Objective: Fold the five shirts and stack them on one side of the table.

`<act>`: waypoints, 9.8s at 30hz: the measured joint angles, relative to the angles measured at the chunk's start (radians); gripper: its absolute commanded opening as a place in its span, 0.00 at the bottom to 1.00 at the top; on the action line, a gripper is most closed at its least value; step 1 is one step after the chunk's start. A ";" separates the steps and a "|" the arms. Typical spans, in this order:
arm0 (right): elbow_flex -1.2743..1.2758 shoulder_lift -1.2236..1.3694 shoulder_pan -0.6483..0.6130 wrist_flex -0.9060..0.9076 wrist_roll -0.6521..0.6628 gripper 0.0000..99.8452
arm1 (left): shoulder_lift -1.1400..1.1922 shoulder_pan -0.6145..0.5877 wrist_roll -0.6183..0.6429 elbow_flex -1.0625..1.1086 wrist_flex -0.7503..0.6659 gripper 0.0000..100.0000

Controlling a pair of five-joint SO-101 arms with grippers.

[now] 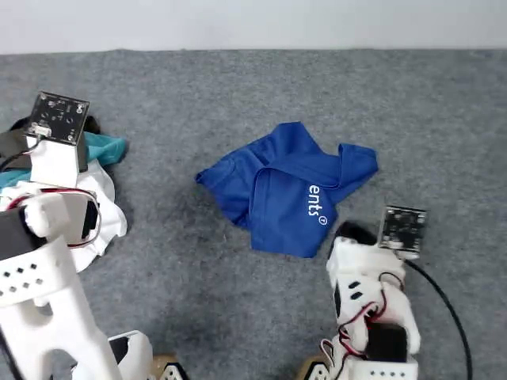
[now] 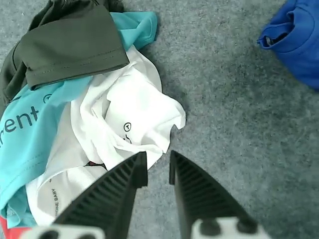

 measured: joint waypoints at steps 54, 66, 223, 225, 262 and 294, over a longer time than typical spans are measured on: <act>-2.199 2.536 -0.038 0.454 0.218 0.22 | 0.000 0.000 0.000 0.146 -0.015 0.08; -2.334 2.667 -0.037 0.500 0.218 0.13 | 0.000 0.000 0.000 0.146 -0.015 0.08; -1.880 1.384 -0.388 0.789 1.217 0.01 | -0.301 0.140 0.095 0.259 -0.308 0.02; -1.758 1.336 -0.385 0.789 1.197 0.01 | -0.242 0.187 0.095 0.259 -0.308 0.03; -1.286 1.290 -0.035 0.666 0.971 0.01 | 0.787 0.715 -0.005 0.230 -0.064 0.22; -1.286 1.290 0.018 0.612 0.971 0.01 | 0.999 0.842 0.003 0.157 -0.114 0.01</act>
